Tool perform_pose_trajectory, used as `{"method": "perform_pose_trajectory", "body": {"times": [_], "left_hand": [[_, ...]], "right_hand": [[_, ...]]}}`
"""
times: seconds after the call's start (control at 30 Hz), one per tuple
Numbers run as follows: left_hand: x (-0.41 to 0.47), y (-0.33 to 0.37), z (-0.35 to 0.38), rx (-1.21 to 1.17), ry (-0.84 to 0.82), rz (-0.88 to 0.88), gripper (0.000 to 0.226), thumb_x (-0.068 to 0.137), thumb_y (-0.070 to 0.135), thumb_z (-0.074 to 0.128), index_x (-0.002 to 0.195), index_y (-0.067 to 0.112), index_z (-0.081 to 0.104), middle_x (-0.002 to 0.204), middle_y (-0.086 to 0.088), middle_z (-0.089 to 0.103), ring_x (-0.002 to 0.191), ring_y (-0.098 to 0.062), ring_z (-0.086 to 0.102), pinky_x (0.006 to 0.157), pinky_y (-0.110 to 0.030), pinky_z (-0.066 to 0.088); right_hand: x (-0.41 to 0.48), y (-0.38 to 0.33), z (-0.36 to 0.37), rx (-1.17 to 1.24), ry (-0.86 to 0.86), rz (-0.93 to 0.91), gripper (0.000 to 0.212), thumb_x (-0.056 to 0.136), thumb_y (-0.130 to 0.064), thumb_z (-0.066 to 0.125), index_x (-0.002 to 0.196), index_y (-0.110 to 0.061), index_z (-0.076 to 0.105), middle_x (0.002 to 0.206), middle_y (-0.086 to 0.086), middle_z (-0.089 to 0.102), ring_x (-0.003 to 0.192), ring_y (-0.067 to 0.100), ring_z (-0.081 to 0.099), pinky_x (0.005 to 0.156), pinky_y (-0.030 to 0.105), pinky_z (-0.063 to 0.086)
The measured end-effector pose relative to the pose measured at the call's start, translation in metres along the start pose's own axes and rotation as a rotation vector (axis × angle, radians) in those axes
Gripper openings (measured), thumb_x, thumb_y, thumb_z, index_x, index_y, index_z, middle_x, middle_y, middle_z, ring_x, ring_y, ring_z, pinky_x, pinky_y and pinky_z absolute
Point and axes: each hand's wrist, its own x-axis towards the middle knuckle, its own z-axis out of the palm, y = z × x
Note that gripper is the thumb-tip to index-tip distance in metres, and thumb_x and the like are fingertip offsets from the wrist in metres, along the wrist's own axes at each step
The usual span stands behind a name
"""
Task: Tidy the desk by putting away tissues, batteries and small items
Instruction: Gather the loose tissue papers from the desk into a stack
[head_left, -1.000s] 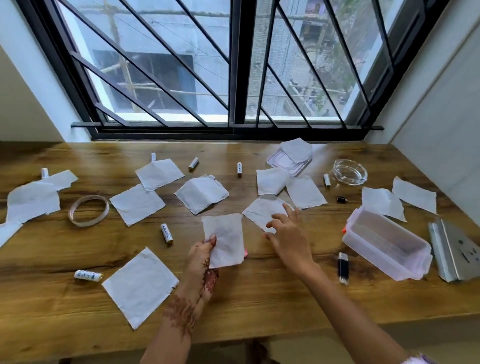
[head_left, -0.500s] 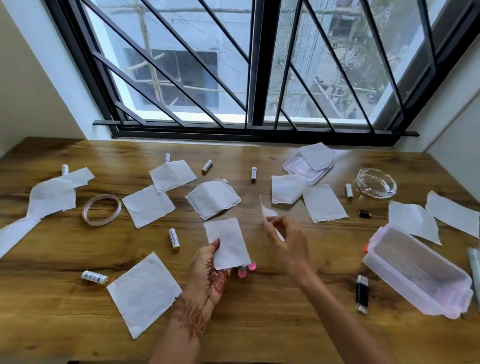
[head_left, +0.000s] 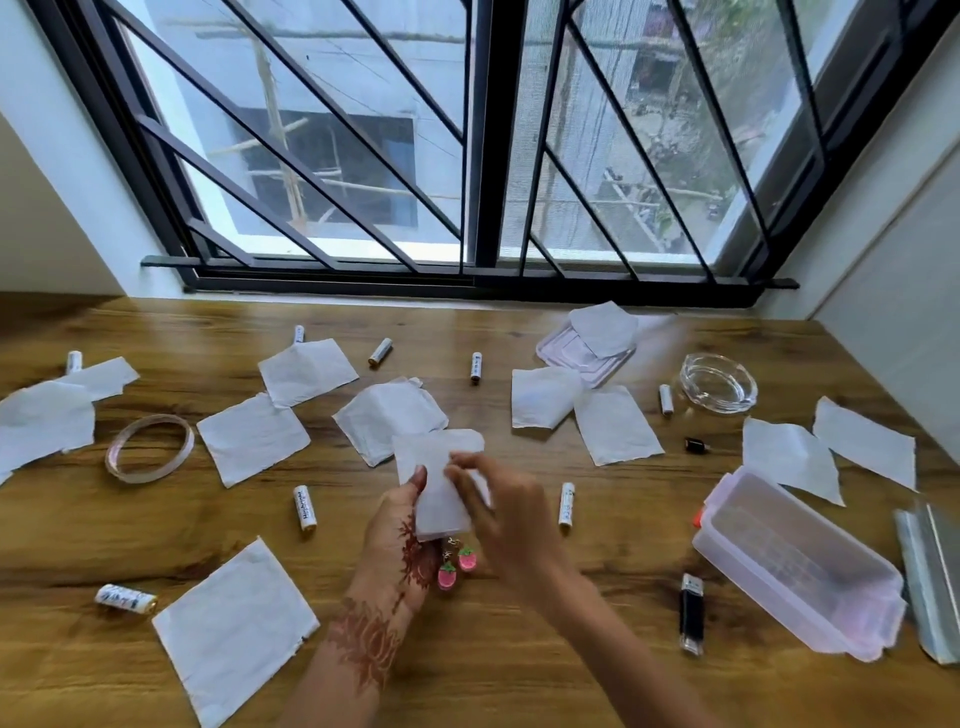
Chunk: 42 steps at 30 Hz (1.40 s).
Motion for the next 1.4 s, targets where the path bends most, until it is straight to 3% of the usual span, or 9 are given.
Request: {"method": "perform_pose_trajectory", "body": {"times": [0.17,0.33,0.43,0.63,0.8,0.97,1.2,1.3,1.4], "left_hand": [[0.008,0.005,-0.001,-0.017,0.046,0.018,0.012,0.092,0.016,0.051,0.091,0.006,0.059,0.066,-0.007,0.073,0.064,-0.022,0.069,0.045,-0.031,0.056],[0.011,0.006,0.001,-0.013,0.006,0.066,0.014,0.095,0.015,0.047,0.09,0.009,0.059,0.064,-0.003,0.073,0.066,-0.019,0.07,0.061,-0.035,0.057],[0.013,0.006,0.002,-0.028,0.02,0.07,0.013,0.094,0.015,0.048,0.09,0.009,0.059,0.063,-0.003,0.073,0.07,-0.021,0.068,0.055,-0.032,0.058],[0.013,0.005,0.008,-0.055,0.028,0.079,0.014,0.094,0.013,0.047,0.088,0.008,0.059,0.062,-0.003,0.073,0.081,-0.022,0.062,0.077,-0.04,0.049],[0.014,0.004,0.006,-0.073,0.017,0.081,0.013,0.094,0.014,0.048,0.089,0.009,0.06,0.064,-0.003,0.073,0.07,-0.021,0.069,0.061,-0.035,0.057],[0.014,0.003,0.005,-0.105,0.039,0.092,0.013,0.094,0.014,0.049,0.091,0.009,0.06,0.065,-0.004,0.073,0.084,-0.023,0.063,0.079,-0.041,0.049],[0.017,-0.005,0.005,-0.06,-0.002,0.082,0.019,0.094,0.019,0.048,0.098,0.007,0.063,0.073,-0.007,0.075,0.084,-0.025,0.065,0.08,-0.041,0.05],[0.014,-0.008,0.006,-0.027,-0.069,0.092,0.031,0.094,0.026,0.047,0.105,0.002,0.063,0.083,-0.013,0.074,0.079,-0.027,0.069,0.078,-0.043,0.051],[0.009,-0.01,0.008,-0.066,-0.137,0.106,0.04,0.094,0.034,0.043,0.099,0.003,0.067,0.089,-0.013,0.074,0.09,-0.026,0.065,0.089,-0.039,0.047]], "right_hand": [[0.031,0.073,-0.051,-0.401,0.034,0.118,0.016,0.089,-0.01,0.057,0.103,-0.007,0.065,0.102,0.01,0.068,0.094,0.023,0.063,0.078,0.033,0.051],[0.041,0.139,-0.099,-0.745,-0.144,0.275,0.026,0.086,-0.003,0.056,0.111,-0.007,0.064,0.114,0.008,0.063,0.105,0.026,0.059,0.083,0.035,0.048],[0.04,0.152,-0.106,-0.769,-0.217,0.334,0.023,0.083,-0.001,0.054,0.099,-0.009,0.069,0.103,0.007,0.068,0.093,0.024,0.062,0.079,0.035,0.051],[0.04,0.156,-0.1,-0.812,-0.184,0.282,0.018,0.088,-0.009,0.052,0.091,-0.009,0.07,0.096,0.005,0.064,0.091,0.022,0.06,0.072,0.032,0.049],[0.039,0.143,-0.097,-0.531,-0.114,0.473,0.015,0.089,-0.019,0.053,0.087,-0.008,0.063,0.089,0.005,0.06,0.084,0.02,0.056,0.063,0.028,0.038],[0.042,0.099,-0.091,0.182,0.003,0.679,0.016,0.088,-0.011,0.055,0.073,-0.01,0.06,0.071,0.005,0.059,0.067,0.016,0.055,0.071,0.033,0.048],[0.038,0.013,-0.052,0.434,-0.211,0.574,0.014,0.09,-0.009,0.055,0.077,-0.011,0.059,0.078,0.005,0.063,0.073,0.015,0.061,0.063,0.022,0.051],[0.036,-0.006,-0.032,0.452,-0.273,0.545,0.017,0.089,-0.008,0.055,0.073,-0.013,0.057,0.076,0.004,0.061,0.072,0.015,0.061,0.061,0.024,0.054],[0.036,-0.012,-0.015,0.444,-0.276,0.528,0.019,0.089,-0.009,0.055,0.071,-0.014,0.058,0.074,0.007,0.063,0.067,0.016,0.062,0.069,0.032,0.058]]}}
